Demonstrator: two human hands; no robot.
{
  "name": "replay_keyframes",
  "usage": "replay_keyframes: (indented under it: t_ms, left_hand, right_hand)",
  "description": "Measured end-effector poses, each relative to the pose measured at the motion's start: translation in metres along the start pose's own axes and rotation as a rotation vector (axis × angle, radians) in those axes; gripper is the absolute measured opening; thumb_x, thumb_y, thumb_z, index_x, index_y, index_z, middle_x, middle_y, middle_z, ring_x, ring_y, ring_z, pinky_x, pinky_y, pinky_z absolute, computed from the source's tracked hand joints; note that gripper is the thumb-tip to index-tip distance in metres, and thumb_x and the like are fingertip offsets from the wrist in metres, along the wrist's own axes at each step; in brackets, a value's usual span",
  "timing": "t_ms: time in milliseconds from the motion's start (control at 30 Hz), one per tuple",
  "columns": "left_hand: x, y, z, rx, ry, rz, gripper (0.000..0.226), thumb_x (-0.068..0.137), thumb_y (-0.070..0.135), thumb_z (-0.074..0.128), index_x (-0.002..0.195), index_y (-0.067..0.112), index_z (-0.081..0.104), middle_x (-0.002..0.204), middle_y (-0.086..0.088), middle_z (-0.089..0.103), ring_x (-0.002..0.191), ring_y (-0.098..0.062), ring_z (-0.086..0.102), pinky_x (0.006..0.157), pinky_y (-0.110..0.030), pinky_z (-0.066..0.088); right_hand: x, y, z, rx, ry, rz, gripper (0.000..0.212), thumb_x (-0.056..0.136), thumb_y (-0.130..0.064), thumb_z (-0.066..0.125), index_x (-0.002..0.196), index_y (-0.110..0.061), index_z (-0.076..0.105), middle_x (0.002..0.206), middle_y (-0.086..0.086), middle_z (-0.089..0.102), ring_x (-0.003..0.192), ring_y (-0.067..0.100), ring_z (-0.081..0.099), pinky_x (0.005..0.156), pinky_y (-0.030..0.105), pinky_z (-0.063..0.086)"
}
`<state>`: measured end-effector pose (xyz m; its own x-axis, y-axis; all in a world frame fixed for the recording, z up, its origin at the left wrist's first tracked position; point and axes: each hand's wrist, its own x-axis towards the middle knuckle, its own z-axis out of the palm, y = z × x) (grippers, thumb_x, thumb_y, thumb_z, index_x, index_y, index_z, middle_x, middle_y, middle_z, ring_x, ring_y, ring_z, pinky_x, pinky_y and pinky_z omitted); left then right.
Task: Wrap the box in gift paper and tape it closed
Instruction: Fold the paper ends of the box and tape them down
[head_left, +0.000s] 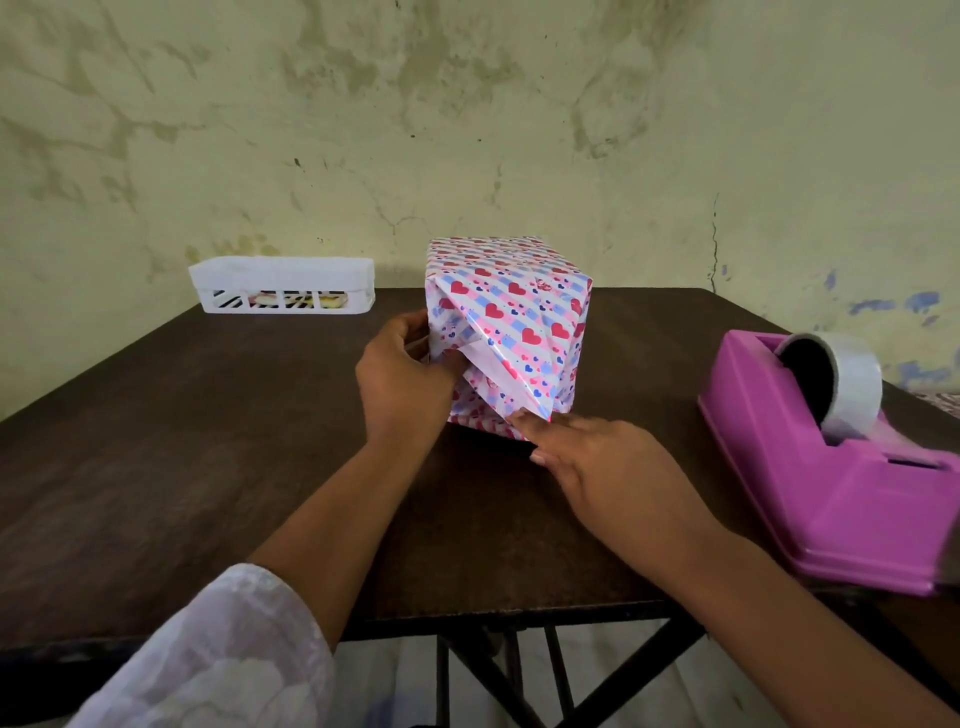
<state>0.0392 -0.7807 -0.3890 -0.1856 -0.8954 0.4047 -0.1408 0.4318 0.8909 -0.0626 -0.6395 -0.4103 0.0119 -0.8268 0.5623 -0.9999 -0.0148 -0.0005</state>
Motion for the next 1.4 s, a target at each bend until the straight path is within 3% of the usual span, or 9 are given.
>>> replay_keyframes:
  t_ms: [133,233,500,667,800,967,1133,1300,1400]
  left_hand:
    - [0.001,0.000,-0.002,-0.001,0.012,0.010,0.048,0.080,0.016,0.073,0.126,0.016,0.056,0.122,0.002,0.063,0.100,-0.003,0.055,0.078,-0.015,0.040]
    - [0.001,-0.001,-0.003,0.020,0.016,0.010,0.051,0.081,0.017,0.072,0.129,0.016,0.055,0.125,0.001,0.061,0.112,-0.010,0.056,0.084,-0.020,0.040]
    - [-0.003,-0.004,-0.001,0.037,0.012,0.013,0.051,0.083,0.016,0.070,0.131,0.015,0.053,0.128,-0.004,0.060,0.117,-0.017,0.055,0.090,-0.028,0.042]
    - [-0.005,-0.004,-0.001,0.064,0.008,0.047,0.052,0.083,0.018,0.070,0.132,0.012,0.053,0.128,-0.007,0.060,0.117,-0.020,0.055,0.093,-0.033,0.042]
    - [-0.007,-0.004,0.001,0.049,0.009,0.048,0.053,0.083,0.017,0.070,0.132,0.013,0.052,0.129,-0.007,0.059,0.116,-0.019,0.055,0.095,-0.037,0.043]
    - [-0.007,-0.003,0.001,0.019,0.016,0.033,0.052,0.083,0.018,0.071,0.131,0.014,0.053,0.128,-0.005,0.060,0.116,-0.018,0.055,0.094,-0.034,0.043]
    - [-0.009,-0.003,0.000,0.023,-0.009,0.041,0.052,0.083,0.018,0.070,0.132,0.014,0.052,0.129,-0.005,0.059,0.117,-0.016,0.054,0.089,-0.029,0.041]
    - [-0.014,0.001,0.001,0.045,-0.028,0.061,0.052,0.082,0.020,0.071,0.131,0.013,0.054,0.128,-0.004,0.060,0.111,-0.009,0.053,0.087,-0.028,0.042]
    - [-0.018,0.003,0.007,0.075,-0.037,0.081,0.054,0.081,0.019,0.072,0.130,0.013,0.052,0.128,-0.005,0.059,0.116,-0.017,0.055,0.088,-0.028,0.043]
  right_hand:
    - [-0.019,-0.007,-0.030,0.134,0.062,0.128,0.036,0.086,-0.035,0.046,0.110,-0.021,0.069,0.099,-0.002,0.073,0.086,0.014,0.069,0.072,0.036,0.057]
    - [-0.052,0.006,-0.071,0.170,0.425,0.297,0.026,0.088,-0.038,0.050,0.106,-0.030,0.066,0.099,-0.017,0.067,0.092,-0.010,0.059,0.079,0.014,0.050]
    - [-0.115,0.064,-0.083,0.472,0.637,0.992,0.035,0.087,-0.044,0.061,0.110,-0.019,0.056,0.107,0.005,0.061,0.095,0.023,0.060,0.074,0.035,0.048]
    - [-0.110,0.059,-0.052,0.472,0.636,1.001,0.056,0.082,-0.066,0.036,0.098,-0.018,0.060,0.108,0.013,0.056,0.094,0.022,0.059,0.068,0.027,0.041]
    - [-0.108,0.053,-0.058,0.444,0.669,1.014,0.031,0.094,-0.046,0.039,0.097,-0.018,0.053,0.111,0.004,0.046,0.102,0.014,0.044,0.070,0.012,0.033]
    - [-0.094,0.061,-0.054,0.391,0.597,1.039,0.040,0.092,-0.050,0.037,0.102,-0.014,0.051,0.123,0.003,0.035,0.119,0.020,0.034,0.089,0.036,0.038]
    - [-0.064,0.088,-0.051,0.671,0.448,1.185,0.036,0.078,-0.062,0.055,0.087,-0.027,0.056,0.123,0.001,0.040,0.118,0.024,0.045,0.091,0.040,0.047]
    - [-0.040,0.093,-0.058,0.902,0.652,1.305,0.018,0.079,-0.035,0.068,0.071,-0.024,0.056,0.103,0.012,0.061,0.088,0.029,0.062,0.074,0.038,0.053]
    - [-0.033,0.087,-0.051,0.745,0.860,1.211,0.016,0.075,-0.029,0.069,0.069,-0.019,0.057,0.095,0.012,0.061,0.086,0.025,0.061,0.069,0.032,0.052]
